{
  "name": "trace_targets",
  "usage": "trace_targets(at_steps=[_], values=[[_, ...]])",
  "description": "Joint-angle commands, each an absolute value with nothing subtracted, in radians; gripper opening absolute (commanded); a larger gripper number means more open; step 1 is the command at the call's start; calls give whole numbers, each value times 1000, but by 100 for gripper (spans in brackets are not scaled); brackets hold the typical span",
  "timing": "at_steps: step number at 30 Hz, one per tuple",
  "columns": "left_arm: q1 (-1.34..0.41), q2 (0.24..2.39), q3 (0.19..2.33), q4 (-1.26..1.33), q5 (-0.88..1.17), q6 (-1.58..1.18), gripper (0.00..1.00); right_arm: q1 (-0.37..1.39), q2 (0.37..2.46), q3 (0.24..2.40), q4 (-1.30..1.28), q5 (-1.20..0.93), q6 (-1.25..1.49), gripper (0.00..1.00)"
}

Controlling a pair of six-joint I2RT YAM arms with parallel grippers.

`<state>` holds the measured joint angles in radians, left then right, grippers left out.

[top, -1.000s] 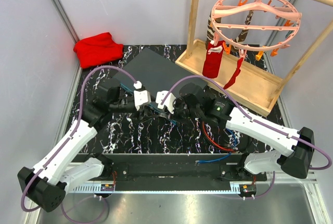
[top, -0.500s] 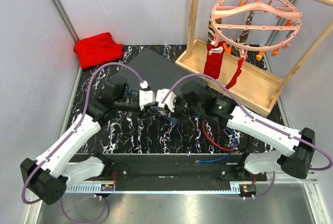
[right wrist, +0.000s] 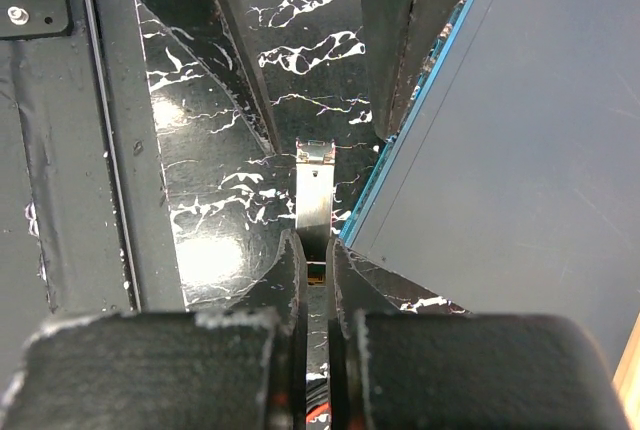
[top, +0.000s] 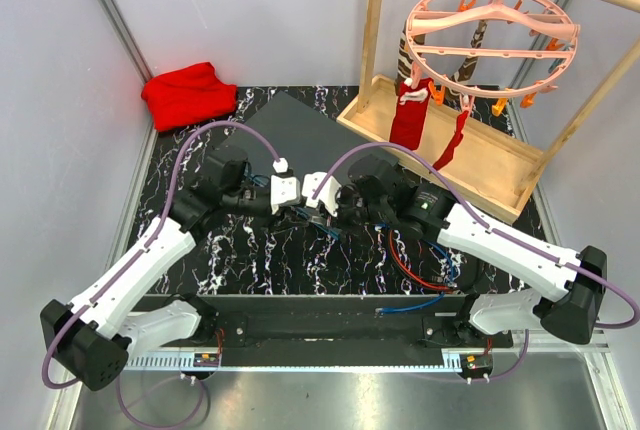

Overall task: Insert the plug into the switch port
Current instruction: Pick up the plug from the center of the board.

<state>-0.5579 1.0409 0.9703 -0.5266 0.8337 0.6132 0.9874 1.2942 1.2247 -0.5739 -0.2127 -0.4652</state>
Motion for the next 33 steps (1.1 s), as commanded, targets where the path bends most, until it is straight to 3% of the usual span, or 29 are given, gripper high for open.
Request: trace_targets(at_steps=[1, 13, 33], values=[[-592, 1074, 1005, -528, 799, 638, 46, 992, 1273, 1278, -500, -256, -448, 0], [-595, 993, 896, -339, 776, 560, 46, 968, 1252, 1238, -449, -267, -407, 0], [-574, 989, 930, -393, 883, 528, 44, 954, 1232, 1203, -445, -319, -403, 0]])
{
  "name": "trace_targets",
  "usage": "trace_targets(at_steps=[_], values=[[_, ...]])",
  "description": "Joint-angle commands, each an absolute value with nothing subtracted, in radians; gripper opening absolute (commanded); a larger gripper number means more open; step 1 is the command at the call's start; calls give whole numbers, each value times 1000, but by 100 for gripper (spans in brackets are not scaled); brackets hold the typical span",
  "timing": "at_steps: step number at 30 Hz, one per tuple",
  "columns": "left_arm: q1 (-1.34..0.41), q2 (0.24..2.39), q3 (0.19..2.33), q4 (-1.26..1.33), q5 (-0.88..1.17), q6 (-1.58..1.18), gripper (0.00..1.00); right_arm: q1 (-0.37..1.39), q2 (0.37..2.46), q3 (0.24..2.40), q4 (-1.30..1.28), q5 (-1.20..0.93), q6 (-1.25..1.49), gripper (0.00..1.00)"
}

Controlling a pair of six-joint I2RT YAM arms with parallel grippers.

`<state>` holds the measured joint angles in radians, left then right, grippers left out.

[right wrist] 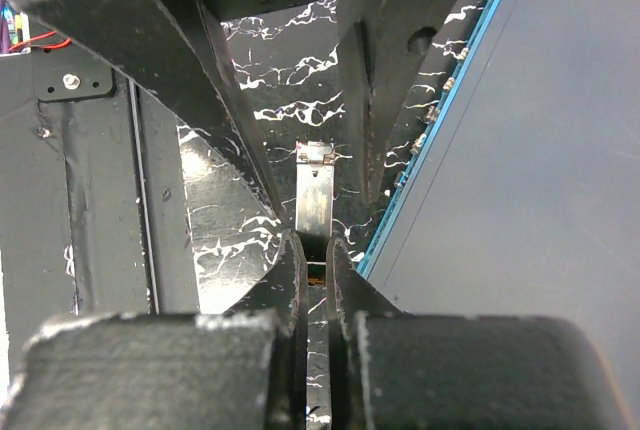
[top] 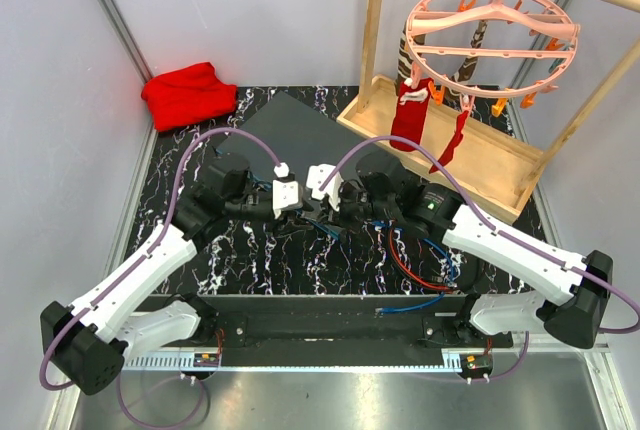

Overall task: Insert the plug into the switch port
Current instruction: Pick up the plug from the center of the board.

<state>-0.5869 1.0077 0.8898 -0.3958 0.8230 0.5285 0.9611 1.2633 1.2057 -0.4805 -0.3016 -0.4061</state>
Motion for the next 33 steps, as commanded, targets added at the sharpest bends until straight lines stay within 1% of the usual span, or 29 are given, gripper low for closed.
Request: trace_targets(at_steps=[1, 5, 6, 8, 9, 15, 18, 20, 21, 24, 25, 26, 28, 29, 31, 32, 33], values=[[-571, 989, 934, -399, 894, 528, 44, 954, 1230, 1200, -446, -315, -405, 0], [-561, 988, 939, -416, 930, 526, 42, 954, 1230, 1193, -451, -310, -406, 0], [-561, 989, 940, -419, 931, 526, 39, 954, 1229, 1193, -453, -313, -407, 0], [-560, 991, 942, -428, 934, 525, 38, 956, 1230, 1195, -453, -314, -407, 0], [-560, 992, 943, -428, 936, 526, 36, 954, 1230, 1195, -456, -316, -410, 0], [-558, 989, 950, -430, 946, 512, 31, 956, 1230, 1192, -465, -324, -411, 0], [-560, 989, 951, -430, 948, 505, 21, 954, 1233, 1190, -471, -328, -414, 0], [-558, 989, 951, -428, 946, 505, 4, 954, 1236, 1189, -474, -327, -414, 0], [-558, 989, 947, -429, 940, 503, 0, 956, 1236, 1189, -476, -327, -413, 0], [-558, 985, 934, -423, 910, 503, 0, 956, 1244, 1189, -471, -311, -387, 0], [-557, 983, 928, -420, 899, 499, 0, 954, 1250, 1190, -466, -286, -355, 1], [-558, 980, 917, -391, 887, 476, 0, 948, 1253, 1189, -462, -279, -336, 4], [-558, 962, 870, -347, 821, 409, 0, 905, 1258, 1187, -442, -308, -266, 28], [-557, 945, 849, -280, 796, 379, 0, 882, 1256, 1183, -428, -331, -232, 36], [-560, 924, 767, -154, 727, 283, 0, 803, 1243, 1152, -349, -408, -99, 50], [-560, 902, 706, -106, 707, 246, 0, 779, 1236, 1138, -313, -429, -45, 54], [-558, 893, 677, -56, 663, 206, 0, 761, 1226, 1108, -237, -454, 68, 58]])
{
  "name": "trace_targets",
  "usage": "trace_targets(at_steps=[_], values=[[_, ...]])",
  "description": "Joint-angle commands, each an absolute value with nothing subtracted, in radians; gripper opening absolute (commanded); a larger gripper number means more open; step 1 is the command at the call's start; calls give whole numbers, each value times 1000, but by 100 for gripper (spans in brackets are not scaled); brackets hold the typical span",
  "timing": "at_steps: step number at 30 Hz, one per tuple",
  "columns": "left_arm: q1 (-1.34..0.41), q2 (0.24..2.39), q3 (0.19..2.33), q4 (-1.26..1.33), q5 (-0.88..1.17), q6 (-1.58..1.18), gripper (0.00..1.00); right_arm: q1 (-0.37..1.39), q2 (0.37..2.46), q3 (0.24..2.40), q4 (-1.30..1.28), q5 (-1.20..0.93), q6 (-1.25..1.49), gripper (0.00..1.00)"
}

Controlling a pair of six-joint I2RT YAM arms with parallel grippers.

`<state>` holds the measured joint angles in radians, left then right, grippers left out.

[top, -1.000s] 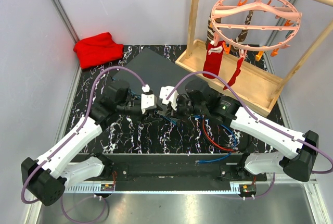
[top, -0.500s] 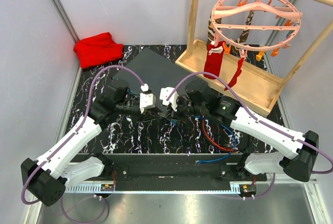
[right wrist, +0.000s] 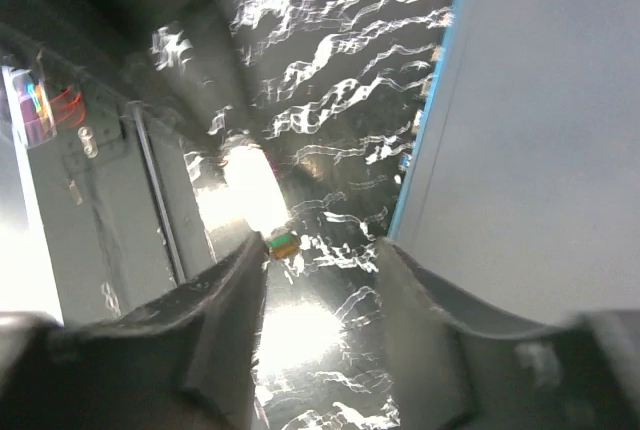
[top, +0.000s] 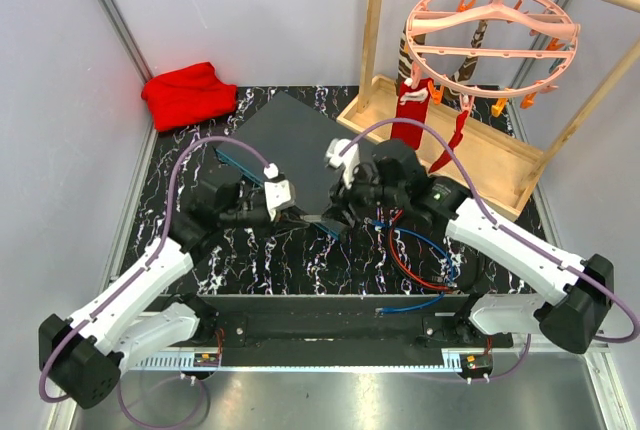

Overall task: Insert the plug into the switch port
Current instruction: Pick up the plug from the center of the board.

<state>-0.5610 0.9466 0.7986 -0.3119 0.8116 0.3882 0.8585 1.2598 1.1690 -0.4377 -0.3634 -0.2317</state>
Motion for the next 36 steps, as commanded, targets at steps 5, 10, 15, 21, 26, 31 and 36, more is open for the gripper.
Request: trace_targets(at_steps=[5, 10, 15, 21, 26, 31, 36], values=[[-574, 853, 543, 202, 511, 5, 0, 713, 1230, 1017, -25, -448, 397, 75], [-615, 847, 494, 339, 356, -96, 0, 707, 1244, 882, 236, -356, 724, 80], [-630, 865, 482, 383, 298, -135, 0, 703, 1252, 792, 351, -258, 885, 79], [-649, 880, 474, 436, 293, -140, 0, 703, 1288, 746, 472, -259, 986, 68], [-670, 902, 474, 468, 281, -138, 0, 703, 1318, 721, 544, -259, 1037, 59], [-683, 931, 486, 477, 287, -130, 0, 699, 1335, 703, 609, -256, 1061, 44], [-683, 928, 497, 441, 273, -107, 4, 687, 1339, 696, 621, -261, 1066, 5]])
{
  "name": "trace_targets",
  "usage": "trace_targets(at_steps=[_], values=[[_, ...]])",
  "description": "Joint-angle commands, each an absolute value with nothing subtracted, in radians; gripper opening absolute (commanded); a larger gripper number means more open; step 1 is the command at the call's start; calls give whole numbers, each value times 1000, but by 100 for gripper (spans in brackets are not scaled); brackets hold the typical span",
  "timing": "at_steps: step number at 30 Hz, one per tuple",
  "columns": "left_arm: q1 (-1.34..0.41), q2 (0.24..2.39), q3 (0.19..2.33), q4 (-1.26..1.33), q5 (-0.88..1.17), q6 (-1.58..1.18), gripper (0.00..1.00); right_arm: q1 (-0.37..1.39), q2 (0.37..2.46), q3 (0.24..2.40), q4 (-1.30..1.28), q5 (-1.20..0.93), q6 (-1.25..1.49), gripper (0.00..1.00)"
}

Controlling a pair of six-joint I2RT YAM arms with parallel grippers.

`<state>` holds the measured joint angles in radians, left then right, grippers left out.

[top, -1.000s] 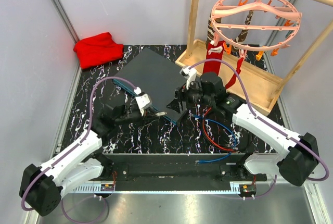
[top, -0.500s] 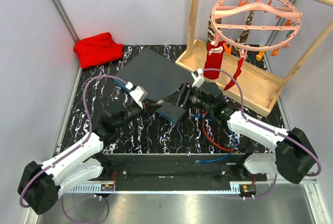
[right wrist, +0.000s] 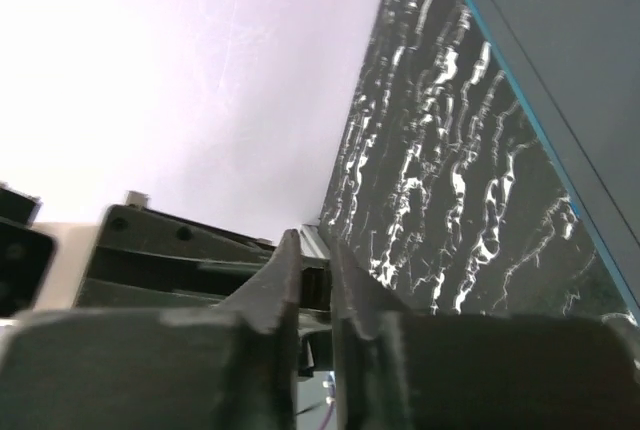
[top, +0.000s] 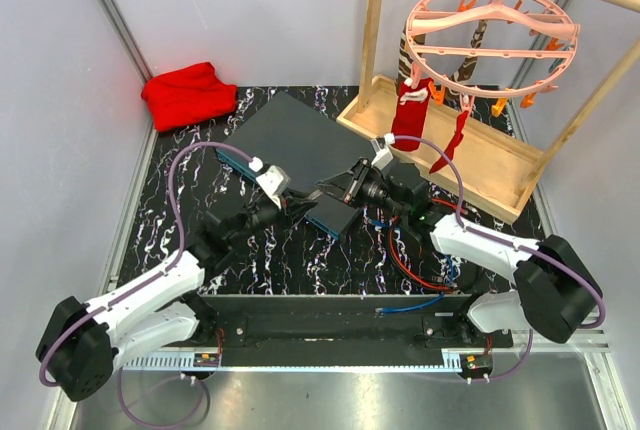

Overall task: Insert the plug into the switch port
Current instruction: Pick up the plug from the center of the board.

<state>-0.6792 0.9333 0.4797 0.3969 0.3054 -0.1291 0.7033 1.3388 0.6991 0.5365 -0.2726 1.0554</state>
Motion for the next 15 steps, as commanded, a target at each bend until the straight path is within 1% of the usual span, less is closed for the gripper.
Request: trace_targets(at_steps=[1, 2, 4, 7, 11, 15], values=[[-683, 925, 512, 421, 265, -98, 20, 684, 1339, 693, 621, -262, 1068, 1], [-684, 922, 521, 398, 261, -88, 30, 680, 1341, 692, 623, -268, 1066, 0], [-684, 911, 557, 318, 244, -46, 45, 673, 1341, 690, 621, -278, 1055, 0], [-683, 893, 598, 215, 224, -6, 51, 670, 1335, 689, 614, -287, 1036, 0], [-680, 884, 647, 88, 233, 57, 56, 661, 1330, 681, 606, -291, 1032, 0], [-673, 919, 724, 3, 261, 77, 56, 658, 1331, 689, 598, -302, 1022, 0]])
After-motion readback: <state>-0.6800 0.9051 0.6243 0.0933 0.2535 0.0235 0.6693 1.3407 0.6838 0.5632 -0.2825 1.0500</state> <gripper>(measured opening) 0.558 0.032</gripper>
